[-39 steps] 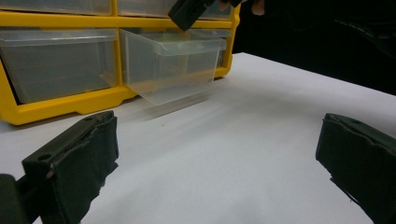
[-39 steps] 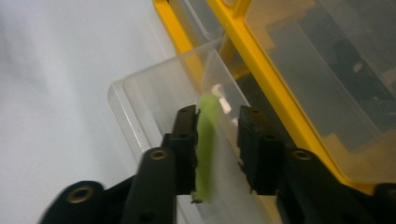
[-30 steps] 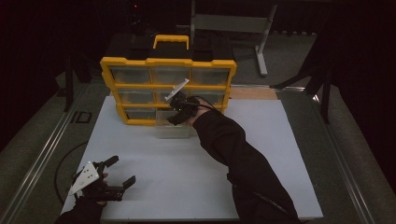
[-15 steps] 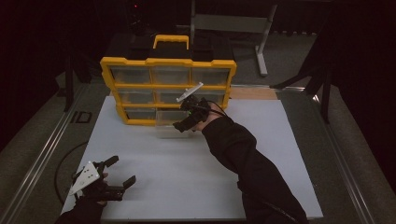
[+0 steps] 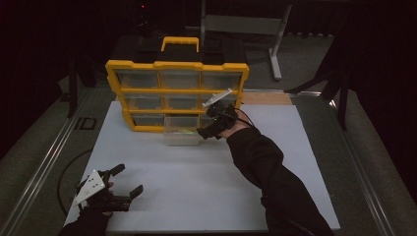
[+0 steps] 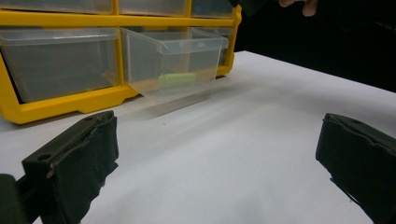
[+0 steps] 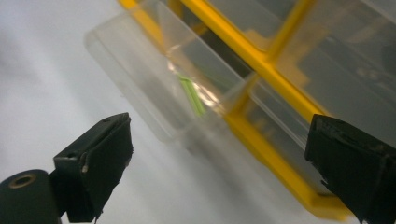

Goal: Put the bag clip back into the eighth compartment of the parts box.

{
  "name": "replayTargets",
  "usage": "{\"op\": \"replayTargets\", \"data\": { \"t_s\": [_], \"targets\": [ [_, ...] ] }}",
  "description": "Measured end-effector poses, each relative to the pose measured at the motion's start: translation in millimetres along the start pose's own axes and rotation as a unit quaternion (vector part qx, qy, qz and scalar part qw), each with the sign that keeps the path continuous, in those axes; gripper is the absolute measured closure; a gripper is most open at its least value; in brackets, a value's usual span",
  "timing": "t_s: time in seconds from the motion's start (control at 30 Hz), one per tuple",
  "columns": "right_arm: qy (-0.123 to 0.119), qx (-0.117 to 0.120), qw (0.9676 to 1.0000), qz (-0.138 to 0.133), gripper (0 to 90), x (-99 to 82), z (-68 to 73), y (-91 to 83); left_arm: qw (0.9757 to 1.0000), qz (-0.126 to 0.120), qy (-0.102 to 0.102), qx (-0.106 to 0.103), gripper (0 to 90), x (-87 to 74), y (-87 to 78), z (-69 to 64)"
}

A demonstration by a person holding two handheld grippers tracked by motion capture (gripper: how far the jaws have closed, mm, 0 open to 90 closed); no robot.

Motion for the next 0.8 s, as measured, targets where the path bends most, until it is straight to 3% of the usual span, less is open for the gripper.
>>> {"op": "replayTargets", "data": {
  "t_s": [0.37,0.53,0.8],
  "targets": [
    [0.029,-0.031,0.9990,-0.013,7.5,-21.1,-22.2,-19.9,1.0000,0.000,0.000,0.001,0.0,0.0,-0.1,0.2],
    [0.032,-0.046,0.9982,-0.021,7.5,-34.9,-28.2,-26.0,1.0000,-0.001,-0.001,0.001,0.0,0.3,-0.2,0.1],
    [0.045,-0.051,0.9975,-0.022,7.5,-52.7,-35.0,-31.9,1.0000,0.000,0.000,0.000,0.0,0.4,0.3,0.0]
  ]
}}
Point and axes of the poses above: each handheld gripper's, and its own axes: y roughly forward along the jaws, x roughly out of its top, z roughly to its left, the point moved 6 cm from there along y, roughly forward along the jaws, and after that the axes turned 11 degrees about -x, right-handed, at the moved point
